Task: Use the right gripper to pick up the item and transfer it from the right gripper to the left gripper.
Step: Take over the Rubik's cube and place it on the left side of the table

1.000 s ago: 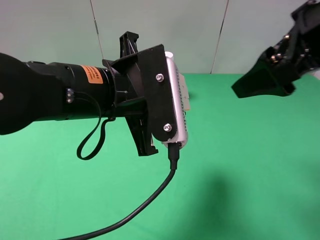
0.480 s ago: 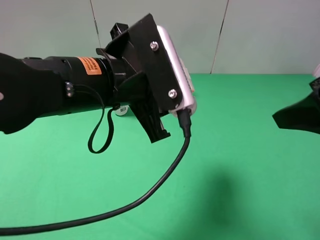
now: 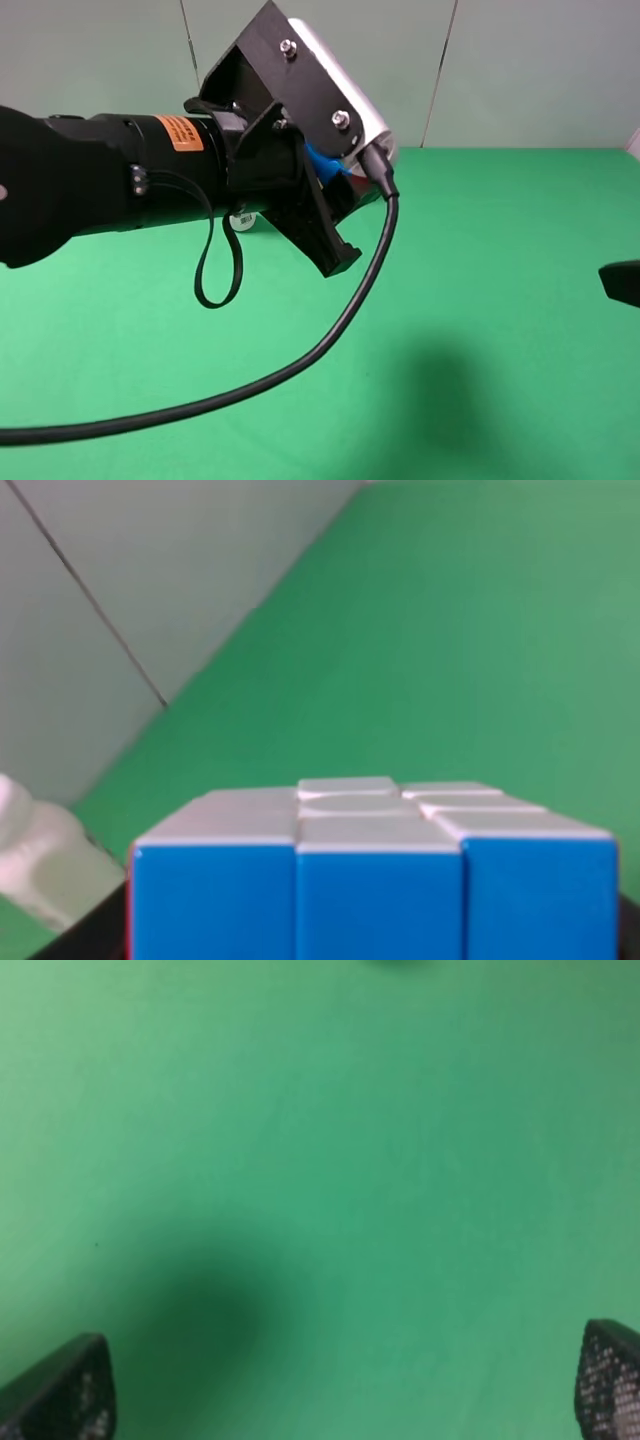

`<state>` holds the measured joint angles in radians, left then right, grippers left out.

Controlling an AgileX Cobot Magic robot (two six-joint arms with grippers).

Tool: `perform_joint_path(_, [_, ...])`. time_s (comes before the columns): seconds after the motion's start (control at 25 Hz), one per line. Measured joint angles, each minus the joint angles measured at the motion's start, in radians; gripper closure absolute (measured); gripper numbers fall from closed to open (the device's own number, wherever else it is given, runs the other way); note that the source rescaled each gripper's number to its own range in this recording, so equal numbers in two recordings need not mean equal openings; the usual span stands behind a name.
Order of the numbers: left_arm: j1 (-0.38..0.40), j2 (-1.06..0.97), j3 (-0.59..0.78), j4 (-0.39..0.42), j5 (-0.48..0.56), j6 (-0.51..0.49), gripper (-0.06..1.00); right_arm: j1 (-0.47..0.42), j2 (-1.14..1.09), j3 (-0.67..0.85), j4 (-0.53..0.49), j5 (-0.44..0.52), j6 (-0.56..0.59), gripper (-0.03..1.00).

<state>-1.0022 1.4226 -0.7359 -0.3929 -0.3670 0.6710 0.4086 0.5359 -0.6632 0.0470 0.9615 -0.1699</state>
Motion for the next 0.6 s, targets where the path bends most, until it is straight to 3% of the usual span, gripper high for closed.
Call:
perform_joint_path(0.16, [0.000,-0.003,0.000,0.000,0.059,-0.075,0.92,0.000,-0.073,0.052,-0.002,0.004,0.001,-0.03])
perform_joint_path(0.6, [0.000,-0.127,-0.001,-0.003,0.322,-0.123,0.92,0.000,-0.237,0.134,0.006,0.064,0.054,-0.03])
